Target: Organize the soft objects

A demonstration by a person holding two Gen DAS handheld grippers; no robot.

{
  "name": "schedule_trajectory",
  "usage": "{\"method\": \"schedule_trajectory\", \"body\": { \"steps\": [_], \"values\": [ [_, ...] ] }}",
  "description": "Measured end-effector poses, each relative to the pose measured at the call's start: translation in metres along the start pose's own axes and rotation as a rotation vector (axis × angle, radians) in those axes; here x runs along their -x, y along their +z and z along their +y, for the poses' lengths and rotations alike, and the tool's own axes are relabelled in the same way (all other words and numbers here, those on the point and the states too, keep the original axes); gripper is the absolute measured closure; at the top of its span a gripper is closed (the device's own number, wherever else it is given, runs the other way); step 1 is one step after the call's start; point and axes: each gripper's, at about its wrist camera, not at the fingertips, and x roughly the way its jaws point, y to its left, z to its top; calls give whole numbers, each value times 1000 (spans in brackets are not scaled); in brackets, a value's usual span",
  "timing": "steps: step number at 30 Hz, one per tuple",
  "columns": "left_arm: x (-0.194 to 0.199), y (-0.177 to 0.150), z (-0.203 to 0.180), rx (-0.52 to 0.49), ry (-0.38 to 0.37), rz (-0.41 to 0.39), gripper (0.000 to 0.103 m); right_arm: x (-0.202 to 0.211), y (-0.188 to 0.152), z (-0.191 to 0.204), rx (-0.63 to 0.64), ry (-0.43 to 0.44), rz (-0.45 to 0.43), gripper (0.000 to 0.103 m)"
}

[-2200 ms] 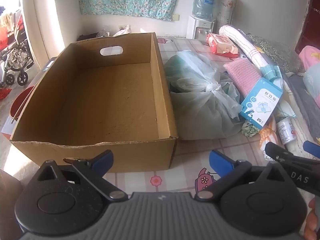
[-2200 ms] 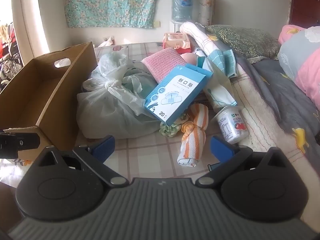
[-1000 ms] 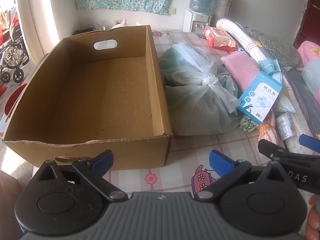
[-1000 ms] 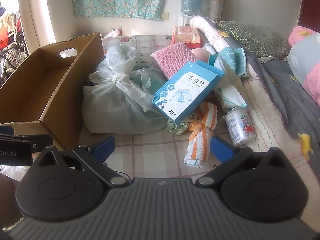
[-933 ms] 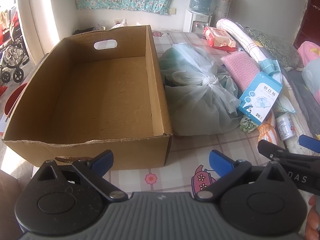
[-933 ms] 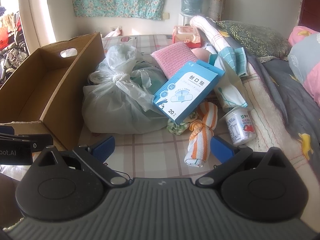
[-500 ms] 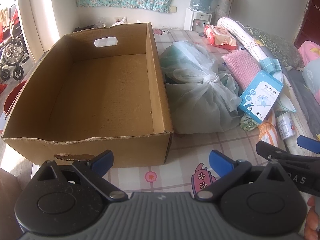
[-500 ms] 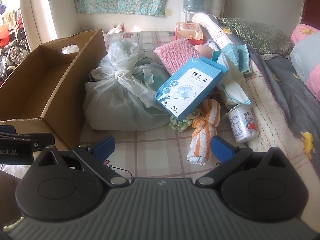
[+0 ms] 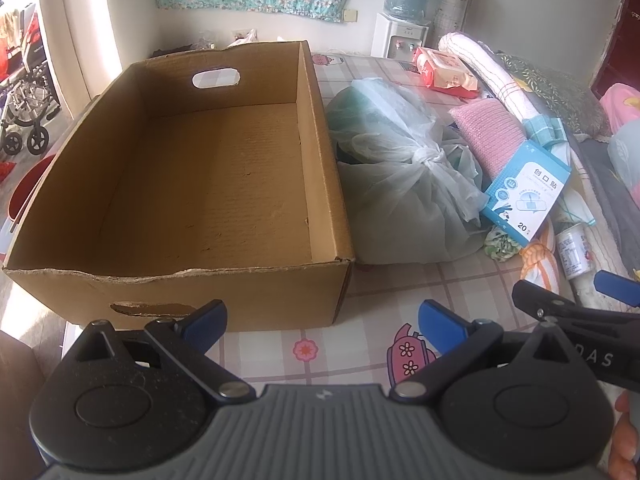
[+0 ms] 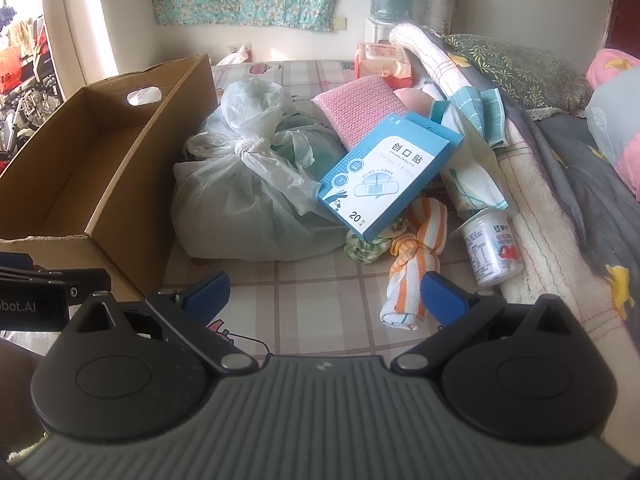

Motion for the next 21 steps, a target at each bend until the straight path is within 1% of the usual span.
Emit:
{"method": "schedule_trajectory", "body": {
  "steps": [13,18,21],
  "values": [
    [1,0,1,-3,5,-7,1,-1,0,1,-5,5,-1,1],
    [5,2,-4,-26,10,-25,1,-2,1,-4,-22,10,-8,1],
    [8,5,-11,-57,11,-38,1,-2,1,-9,-35,5,-13,1]
  ]
}}
